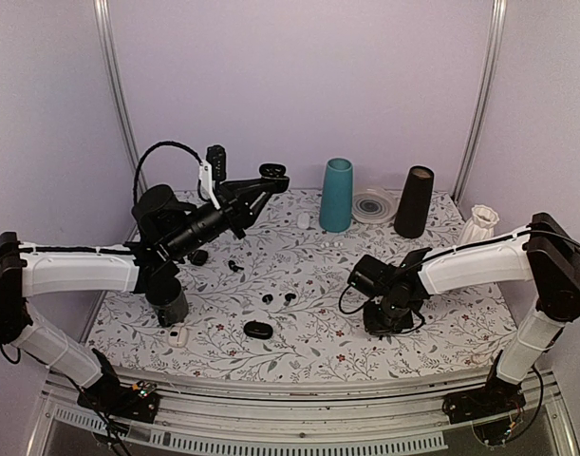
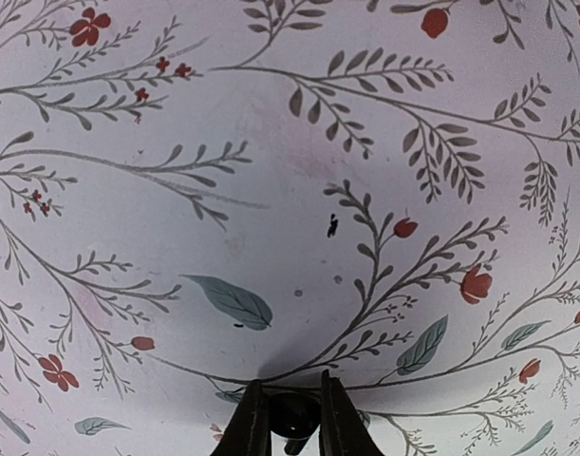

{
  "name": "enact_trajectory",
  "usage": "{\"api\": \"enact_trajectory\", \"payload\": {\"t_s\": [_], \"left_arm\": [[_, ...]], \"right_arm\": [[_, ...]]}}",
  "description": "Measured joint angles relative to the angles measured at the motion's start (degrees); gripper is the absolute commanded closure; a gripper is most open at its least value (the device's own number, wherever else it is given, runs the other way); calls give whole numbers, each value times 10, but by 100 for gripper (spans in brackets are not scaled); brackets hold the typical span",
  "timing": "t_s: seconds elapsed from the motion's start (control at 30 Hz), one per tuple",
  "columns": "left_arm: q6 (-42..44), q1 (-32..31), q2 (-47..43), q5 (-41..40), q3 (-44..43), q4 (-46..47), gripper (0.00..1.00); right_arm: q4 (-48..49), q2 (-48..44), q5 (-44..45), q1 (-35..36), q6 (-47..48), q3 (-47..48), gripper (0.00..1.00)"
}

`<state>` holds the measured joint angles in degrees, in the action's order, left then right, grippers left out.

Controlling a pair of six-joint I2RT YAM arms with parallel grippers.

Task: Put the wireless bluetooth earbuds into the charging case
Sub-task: Pick up the right earbud from the center of the board, then insert the right earbud into the right side groove of the charging case.

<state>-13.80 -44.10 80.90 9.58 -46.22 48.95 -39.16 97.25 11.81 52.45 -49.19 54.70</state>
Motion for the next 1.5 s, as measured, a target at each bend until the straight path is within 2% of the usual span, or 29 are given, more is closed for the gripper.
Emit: {"api": "enact_trajectory", "payload": {"t_s": [0.33, 0.87, 1.5], "left_arm": [[-9, 0, 0, 0, 0, -2, 100], [-44, 6, 12, 8, 0, -1, 100], [-148, 11, 100, 90, -33, -16, 100]], "right_arm": [[-3, 0, 7, 0, 4, 10, 91], [-7, -37, 94, 0, 44, 119, 91], [38, -61, 173, 0, 142, 273, 90]]}}
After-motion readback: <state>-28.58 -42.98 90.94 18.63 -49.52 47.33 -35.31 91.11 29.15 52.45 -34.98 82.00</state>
